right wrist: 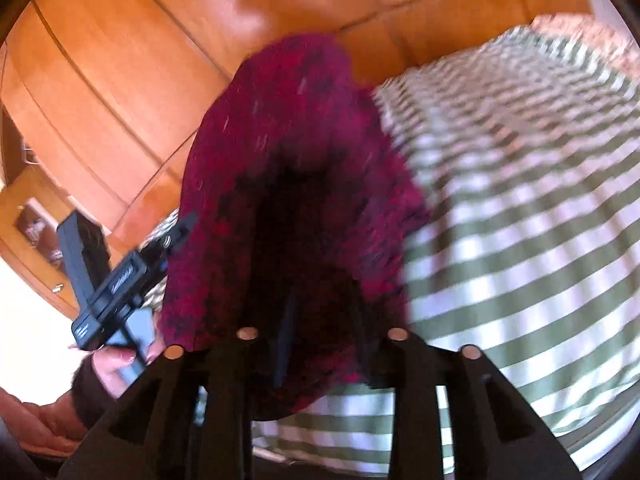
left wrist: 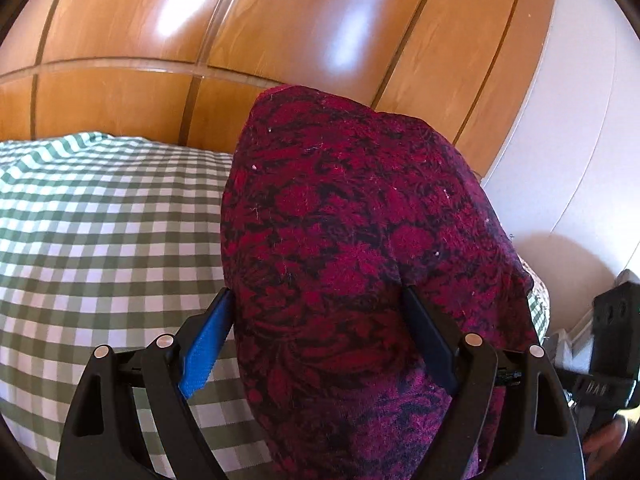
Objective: Fold small clothes
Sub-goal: 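Open the left gripper and press the bundle while the right gripper releases and lifts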
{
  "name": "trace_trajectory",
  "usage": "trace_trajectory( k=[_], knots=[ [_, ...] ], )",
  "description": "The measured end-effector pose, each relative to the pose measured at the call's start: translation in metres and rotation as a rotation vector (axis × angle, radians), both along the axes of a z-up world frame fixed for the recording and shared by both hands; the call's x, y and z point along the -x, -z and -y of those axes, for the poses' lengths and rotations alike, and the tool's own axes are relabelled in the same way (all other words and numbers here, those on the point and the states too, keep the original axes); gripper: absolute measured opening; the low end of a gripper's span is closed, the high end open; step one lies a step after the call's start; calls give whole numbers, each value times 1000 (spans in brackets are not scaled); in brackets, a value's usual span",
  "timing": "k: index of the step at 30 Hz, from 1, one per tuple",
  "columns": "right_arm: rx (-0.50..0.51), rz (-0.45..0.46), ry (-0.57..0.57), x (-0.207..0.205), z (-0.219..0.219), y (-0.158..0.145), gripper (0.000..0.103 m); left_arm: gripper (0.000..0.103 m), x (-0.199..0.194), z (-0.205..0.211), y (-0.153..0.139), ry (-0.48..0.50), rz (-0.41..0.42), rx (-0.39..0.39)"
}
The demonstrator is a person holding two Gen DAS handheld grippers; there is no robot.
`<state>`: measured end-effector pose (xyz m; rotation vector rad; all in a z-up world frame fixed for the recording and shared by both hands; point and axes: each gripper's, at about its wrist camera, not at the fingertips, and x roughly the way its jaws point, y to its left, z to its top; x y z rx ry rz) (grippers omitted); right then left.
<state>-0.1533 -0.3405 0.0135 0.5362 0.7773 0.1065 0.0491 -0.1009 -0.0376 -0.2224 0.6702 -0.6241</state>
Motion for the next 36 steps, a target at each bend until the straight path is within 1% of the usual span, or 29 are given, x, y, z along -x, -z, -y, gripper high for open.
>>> trace_trajectory(
  k=[1,2,3,4,5,7,8,9,10,11,14,15,16,17,18,19,21,23,25,27,29,31,32,33,34,35,36],
  knots=[
    [-2,14,37,1,7,-5,49,83,-1,-1,0,1,-7,5],
    [-25,29,72,2,14,-10,49,83,-2,-1,1,2,-10,8],
    [-74,47,114,2,23,-15,52,83,-2,-1,1,1,-8,8],
    [-119,65,137,1,29,-18,59,83,-1,-1,2,-2,-2,3],
    [-164,83,150,-5,34,-23,63,83,1,1,1,-1,5,-2],
    [-183,95,130,-23,30,-30,71,83,6,5,0,3,19,-22],
    [-173,100,120,-29,29,-34,74,83,7,7,-1,3,28,-32],
    [-141,112,100,-40,21,-40,83,83,11,7,-2,8,33,-38],
    [-97,120,80,-50,12,-45,89,83,11,8,-2,10,36,-44],
    [-29,116,62,-62,1,-48,89,83,12,8,-2,11,37,-47],
    [105,68,7,-88,-29,-44,89,83,11,7,-2,8,32,-48],
    [142,52,2,-92,-37,-42,88,83,12,7,-3,5,32,-50],
    [215,40,7,-92,-50,-42,78,83,12,7,-3,2,32,-51],
    [258,39,7,-90,-58,-40,66,83,13,7,-3,-3,31,-52],
    [321,48,-1,-89,-68,-40,40,83,14,6,-4,-11,29,-53],
    [344,63,-9,-82,-72,-43,36,83,15,5,-6,-15,28,-51],
    [363,92,-11,-73,-73,-51,30,83,18,8,-10,-8,32,-55],
    [349,106,15,-68,-62,-56,29,83,20,11,-16,-1,56,-65],
    [314,88,58,-67,-48,-55,29,83,22,16,-26,20,88,-69],
    [263,57,110,-71,-29,-43,29,83,24,20,-35,6,128,-89],
    [192,25,146,-73,-9,-24,30,86,24,27,-40,-17,173,-132],
    [150,19,157,-74,1,-10,33,91,20,36,-36,1,162,-165],
    [153,26,158,-74,2,-4,34,91,18,42,-31,16,143,-191],
    [189,36,152,-72,-1,0,39,91,15,50,-21,36,113,-221],
    [214,46,146,-70,-5,1,42,93,13,53,-15,38,95,-231],
    [230,61,144,-67,-9,2,43,93,13,53,-9,26,85,-232],
    [234,73,145,-65,-11,3,46,93,14,50,-6,12,80,-213]
  ],
)
